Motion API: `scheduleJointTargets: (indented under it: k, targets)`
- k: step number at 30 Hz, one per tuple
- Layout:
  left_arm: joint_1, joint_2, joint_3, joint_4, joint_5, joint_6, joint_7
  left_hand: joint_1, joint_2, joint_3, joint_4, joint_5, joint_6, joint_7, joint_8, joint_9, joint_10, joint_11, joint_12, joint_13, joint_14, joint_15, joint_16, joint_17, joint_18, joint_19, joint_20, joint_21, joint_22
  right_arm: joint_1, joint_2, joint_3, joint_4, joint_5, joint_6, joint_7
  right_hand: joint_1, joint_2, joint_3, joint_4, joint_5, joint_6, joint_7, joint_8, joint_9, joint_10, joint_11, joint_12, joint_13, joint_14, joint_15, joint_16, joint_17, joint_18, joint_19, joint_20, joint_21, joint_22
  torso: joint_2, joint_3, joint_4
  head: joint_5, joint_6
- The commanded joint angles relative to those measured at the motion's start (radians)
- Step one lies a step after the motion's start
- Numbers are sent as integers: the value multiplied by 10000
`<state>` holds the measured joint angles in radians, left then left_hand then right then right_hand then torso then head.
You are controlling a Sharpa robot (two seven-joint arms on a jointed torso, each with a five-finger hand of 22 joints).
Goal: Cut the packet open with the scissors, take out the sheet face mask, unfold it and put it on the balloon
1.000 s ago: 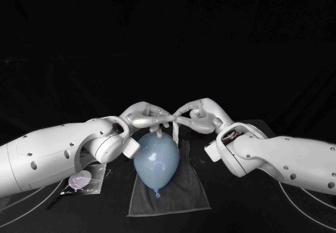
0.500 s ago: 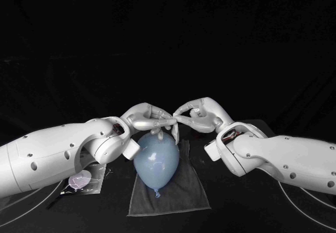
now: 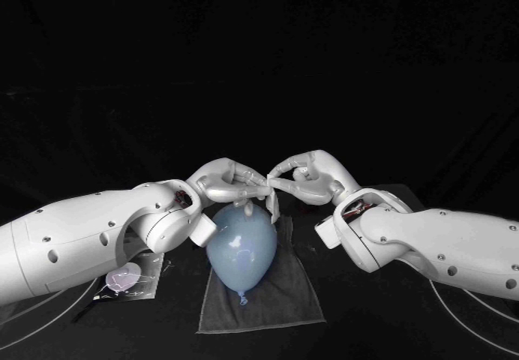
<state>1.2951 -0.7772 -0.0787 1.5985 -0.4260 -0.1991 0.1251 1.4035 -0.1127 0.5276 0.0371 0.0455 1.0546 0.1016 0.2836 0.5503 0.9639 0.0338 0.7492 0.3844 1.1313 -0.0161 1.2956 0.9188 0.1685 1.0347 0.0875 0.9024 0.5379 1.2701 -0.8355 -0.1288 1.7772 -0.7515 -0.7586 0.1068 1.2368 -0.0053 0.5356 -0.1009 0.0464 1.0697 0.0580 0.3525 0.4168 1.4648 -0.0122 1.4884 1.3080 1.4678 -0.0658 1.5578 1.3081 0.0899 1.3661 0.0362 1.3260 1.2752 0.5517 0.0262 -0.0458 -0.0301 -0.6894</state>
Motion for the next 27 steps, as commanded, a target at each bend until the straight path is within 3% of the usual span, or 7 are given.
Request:
scheduleJointTargets:
  k: [1,13,22,27]
  targets:
    - [-3,26,6,12,33,63,262,115,81,83,-13,27,-18,76,49,112,116,10,-53,-13,57,-25,25,38,151,-6,-85,53,25,2,-9,13,13,3,55,101,-10,52,48,-14,22,58,-1,399,784,758,-48,51,1934,990,-70,36,2522,-113,44,20,62,25,0,4,-6,2,-5]
    - [-5,-32,6,2,205,-242,359,25,188,417,-118,31,-97,61,127,304,159,8,-27,29,220,-33,99,181,147,-12,-105,197,123,2,-138,13,52,9,266,61,-32,34,64,-34,22,48,-3,414,804,762,-50,58,1943,989,-71,34,2520,-112,42,20,60,24,-2,0,-4,-2,-13]
    - [-5,-121,5,10,208,-549,290,-708,-114,1947,-908,39,-144,76,302,977,-69,1,355,412,392,-64,213,323,155,-175,-164,797,540,1,-337,12,225,130,219,192,-62,19,75,-45,22,41,-4,430,824,761,-50,54,1941,992,-72,41,2528,-109,35,19,53,17,1,3,2,10,-11]
    - [-5,-172,5,7,149,-762,239,-983,-170,2352,-1127,44,-142,66,323,1187,-127,-6,504,543,473,-78,280,387,156,-232,-172,1001,676,1,-474,14,333,196,171,286,-99,5,73,-42,21,36,-4,443,841,762,-50,57,1944,991,-71,39,2526,-113,43,19,63,31,6,-1,3,8,-7]
